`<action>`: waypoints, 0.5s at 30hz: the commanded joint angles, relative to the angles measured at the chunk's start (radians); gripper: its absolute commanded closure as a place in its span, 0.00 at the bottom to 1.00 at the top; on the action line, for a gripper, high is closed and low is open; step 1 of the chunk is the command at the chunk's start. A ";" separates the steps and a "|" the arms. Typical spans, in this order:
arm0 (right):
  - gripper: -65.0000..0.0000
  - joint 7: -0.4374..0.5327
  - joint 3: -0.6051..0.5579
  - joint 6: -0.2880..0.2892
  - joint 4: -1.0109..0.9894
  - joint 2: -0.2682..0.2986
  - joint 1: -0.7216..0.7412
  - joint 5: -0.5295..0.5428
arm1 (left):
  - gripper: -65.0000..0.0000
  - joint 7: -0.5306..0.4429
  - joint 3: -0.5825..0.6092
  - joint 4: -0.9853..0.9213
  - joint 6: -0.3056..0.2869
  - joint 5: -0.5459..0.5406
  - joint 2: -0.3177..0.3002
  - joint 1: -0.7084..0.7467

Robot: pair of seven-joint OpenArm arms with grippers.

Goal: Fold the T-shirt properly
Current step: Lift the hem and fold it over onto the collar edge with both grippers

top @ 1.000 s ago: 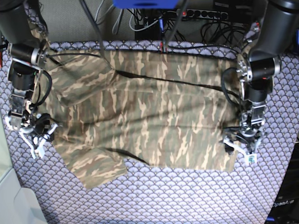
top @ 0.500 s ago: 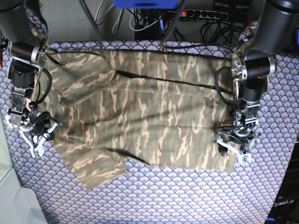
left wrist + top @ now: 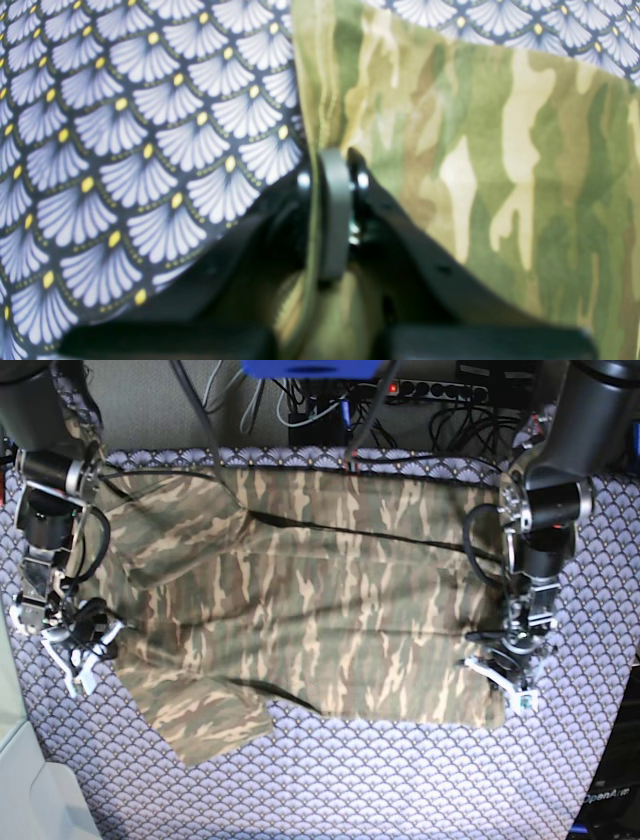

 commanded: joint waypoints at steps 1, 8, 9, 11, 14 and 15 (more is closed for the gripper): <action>1.00 0.003 0.003 0.014 0.017 0.017 0.025 0.004 | 0.99 0.046 -0.004 0.022 0.024 0.002 -0.024 -0.020; 1.00 0.003 0.003 0.014 0.019 0.020 0.021 0.005 | 0.99 0.239 -0.004 0.365 0.024 0.002 -0.024 0.104; 1.00 0.003 0.005 0.014 0.025 0.020 0.021 0.005 | 0.99 0.264 -0.004 0.408 0.024 0.002 -0.024 0.122; 1.00 -0.002 0.011 0.014 0.071 0.014 0.009 0.005 | 0.99 0.293 -0.003 0.480 0.024 0.005 -0.020 0.153; 1.00 -0.065 0.043 0.014 0.197 0.005 -0.040 0.005 | 0.99 0.342 -0.004 0.550 0.024 0.004 -0.018 0.190; 1.00 -0.079 0.051 0.014 0.234 -0.009 -0.057 0.005 | 0.99 0.354 -0.004 0.564 0.024 0.004 -0.018 0.198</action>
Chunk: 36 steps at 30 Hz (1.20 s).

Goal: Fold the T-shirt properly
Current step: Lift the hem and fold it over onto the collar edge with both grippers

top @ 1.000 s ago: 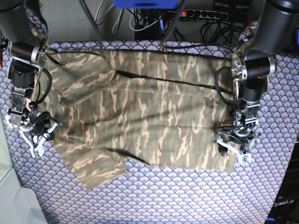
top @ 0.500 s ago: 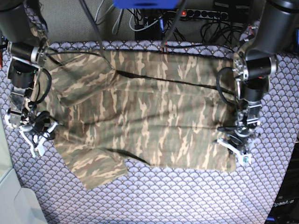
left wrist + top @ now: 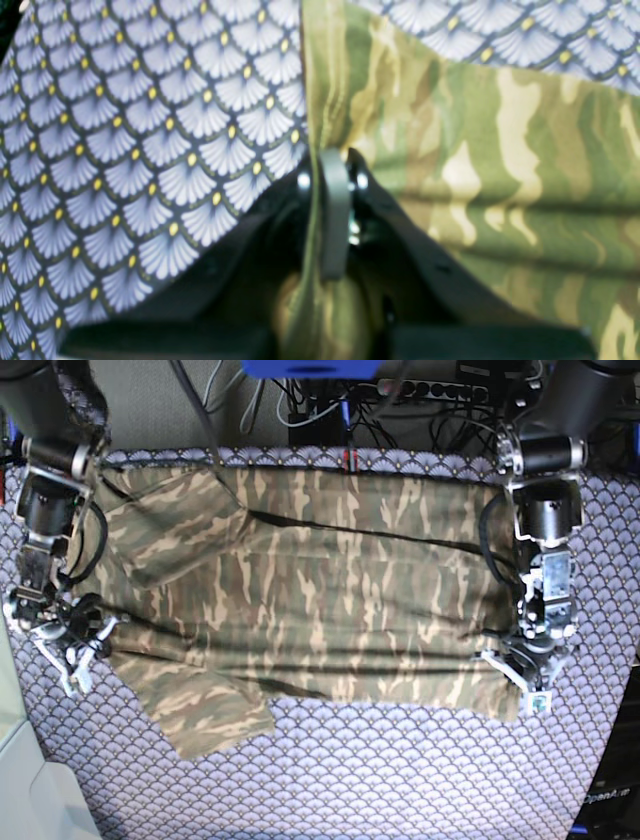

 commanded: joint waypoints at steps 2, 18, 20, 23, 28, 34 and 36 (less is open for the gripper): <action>1.00 -0.001 0.025 -0.004 0.099 0.001 -0.005 0.009 | 0.99 0.003 -0.004 0.043 0.014 0.002 -0.017 -0.008; 1.00 -0.075 0.110 -0.004 0.478 -0.049 -0.276 0.010 | 0.99 0.203 -0.005 0.403 0.014 0.002 -0.023 0.163; 1.00 -0.075 0.130 -0.004 0.510 -0.056 -0.304 0.010 | 0.99 0.220 -0.005 0.429 0.014 0.002 -0.023 0.184; 1.00 -0.075 0.164 -0.004 0.567 -0.071 -0.348 0.010 | 0.99 0.253 -0.048 0.475 0.006 0.002 -0.020 0.221; 1.00 -0.080 0.205 -0.004 0.641 -0.092 -0.410 0.010 | 0.99 0.283 -0.116 0.554 0.005 0.001 -0.017 0.281; 1.00 -0.132 0.211 -0.004 0.757 -0.091 -0.519 0.122 | 0.99 0.281 -0.117 0.630 0.005 0.001 -0.017 0.371; 1.00 -0.147 0.211 -0.004 0.803 -0.091 -0.552 0.145 | 0.99 0.281 -0.117 0.657 0.005 0.001 -0.017 0.393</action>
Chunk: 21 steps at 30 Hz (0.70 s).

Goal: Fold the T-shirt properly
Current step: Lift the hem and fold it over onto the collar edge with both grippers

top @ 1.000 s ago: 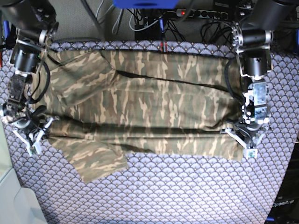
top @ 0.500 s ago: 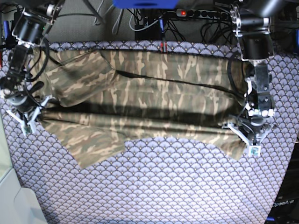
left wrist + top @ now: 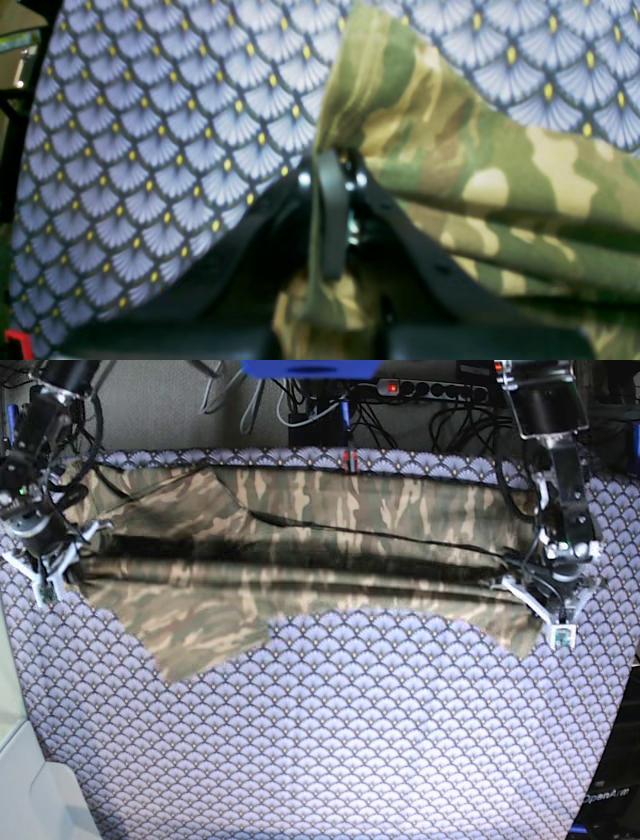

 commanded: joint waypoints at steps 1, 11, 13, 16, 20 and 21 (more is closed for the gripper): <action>1.00 0.011 0.012 -0.021 0.042 0.021 -0.007 0.006 | 0.99 -0.028 -0.010 0.040 0.027 0.021 -0.020 -0.008; 1.00 0.019 0.012 -0.021 0.111 -0.005 -0.128 0.025 | 0.99 -0.028 -0.012 0.124 0.027 0.021 -0.020 0.109; 1.00 0.019 0.012 -0.021 0.111 -0.007 -0.146 0.026 | 0.99 -0.028 -0.012 0.124 0.027 0.021 -0.020 0.129; 1.00 0.019 0.012 -0.021 0.111 -0.005 -0.168 0.055 | 0.99 -0.028 -0.012 0.126 0.027 0.021 -0.020 0.157; 1.00 0.020 0.012 -0.021 0.111 0.010 -0.197 0.109 | 0.99 -0.028 -0.035 0.157 0.027 0.021 -0.020 0.195; 1.00 0.020 0.012 -0.021 0.111 0.010 -0.200 0.109 | 0.99 -0.028 -0.049 0.172 0.027 0.021 -0.019 0.201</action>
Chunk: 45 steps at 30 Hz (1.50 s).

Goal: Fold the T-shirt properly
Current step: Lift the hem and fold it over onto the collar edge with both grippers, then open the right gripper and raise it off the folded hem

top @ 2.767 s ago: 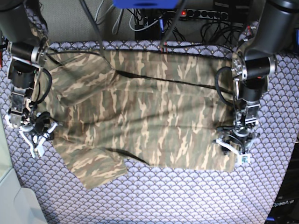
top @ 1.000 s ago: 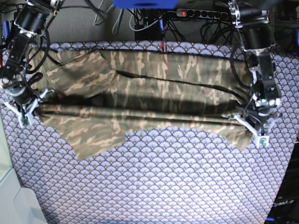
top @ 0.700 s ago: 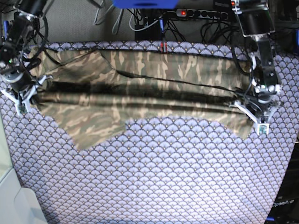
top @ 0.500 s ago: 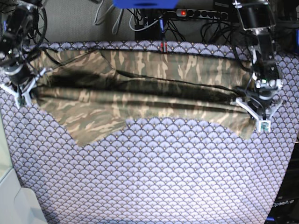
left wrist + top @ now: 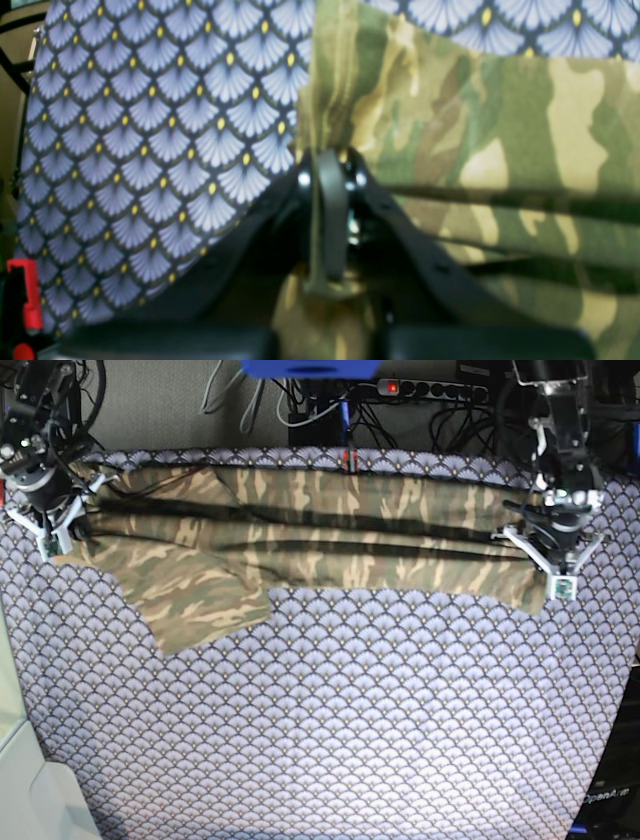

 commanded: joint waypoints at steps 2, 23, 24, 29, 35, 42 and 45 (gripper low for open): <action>1.00 0.016 0.009 -0.015 0.021 0.016 -0.011 0.010 | 0.99 -0.021 -0.035 0.054 0.023 0.020 -0.011 -0.004; 1.00 0.015 0.009 -0.015 0.098 0.009 -0.086 0.010 | 0.99 -0.024 -0.069 0.090 0.023 0.011 0.001 0.101; 1.00 0.015 0.009 -0.015 0.098 0.009 -0.091 0.010 | 0.99 -0.024 -0.072 0.088 0.023 -0.003 0.001 0.104; 1.00 0.015 0.008 -0.015 0.069 0.002 -0.091 0.010 | 0.99 -0.021 -0.073 0.087 0.023 -0.069 -0.008 0.105; 1.00 0.015 0.008 -0.015 0.013 0.006 -0.088 0.010 | 0.99 -0.021 -0.072 0.065 0.023 -0.066 -0.008 0.121; 1.00 0.007 0.008 -0.015 0.012 0.006 -0.093 0.004 | 0.99 -0.021 -0.069 -0.009 0.023 -0.069 -0.009 0.124; 0.95 0.007 0.008 -0.015 0.012 0.006 -0.094 0.004 | 0.93 -0.021 -0.069 -0.022 0.023 -0.072 -0.009 0.124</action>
